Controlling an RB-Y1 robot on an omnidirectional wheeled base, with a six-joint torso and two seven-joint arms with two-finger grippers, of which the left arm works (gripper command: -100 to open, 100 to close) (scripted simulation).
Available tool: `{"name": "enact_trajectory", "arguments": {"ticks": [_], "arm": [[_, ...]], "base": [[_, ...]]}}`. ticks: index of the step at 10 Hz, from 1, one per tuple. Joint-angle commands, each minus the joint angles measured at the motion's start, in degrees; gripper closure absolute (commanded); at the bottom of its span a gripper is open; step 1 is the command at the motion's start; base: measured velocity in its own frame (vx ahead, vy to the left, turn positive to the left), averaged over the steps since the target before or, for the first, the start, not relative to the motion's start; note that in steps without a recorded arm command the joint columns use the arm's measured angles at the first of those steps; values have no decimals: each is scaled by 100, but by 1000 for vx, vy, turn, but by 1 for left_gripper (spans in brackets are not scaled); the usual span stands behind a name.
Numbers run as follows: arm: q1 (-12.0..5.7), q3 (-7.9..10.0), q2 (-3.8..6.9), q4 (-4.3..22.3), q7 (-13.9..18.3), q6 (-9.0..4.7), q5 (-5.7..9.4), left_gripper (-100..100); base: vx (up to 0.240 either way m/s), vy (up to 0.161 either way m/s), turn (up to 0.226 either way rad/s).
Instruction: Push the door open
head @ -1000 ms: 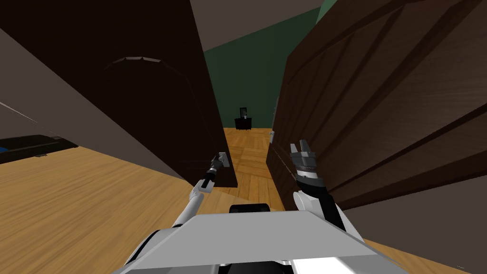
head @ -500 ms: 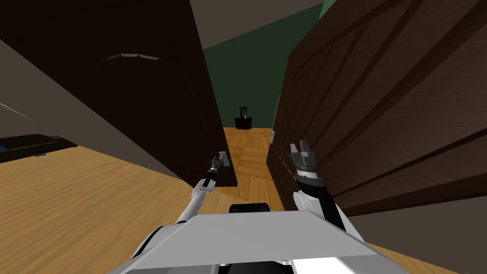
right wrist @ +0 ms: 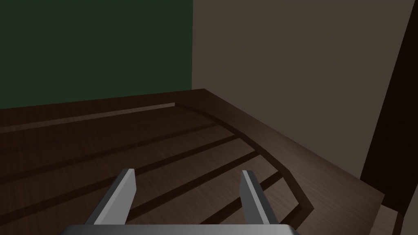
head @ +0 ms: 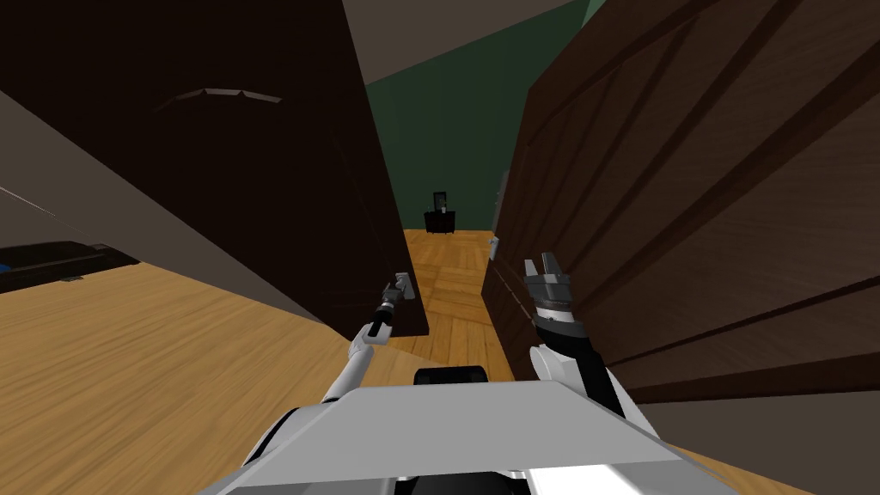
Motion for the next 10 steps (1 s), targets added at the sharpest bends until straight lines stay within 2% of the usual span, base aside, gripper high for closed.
{"name": "enact_trajectory", "arguments": {"ticks": [1,2,7,9,10], "arm": [[-162,129,8,-9,286,-68,166,100],[-162,129,8,-9,381,-68,166,100],[-162,129,8,-9,381,-68,166,100],[-268,198,-79,99,759,-44,343,100],[-268,198,-79,99,855,-44,343,100]], "base": [[51,-24,14],[44,-14,-13],[8,0,-5],[43,-11,26],[49,-9,-6]]}}
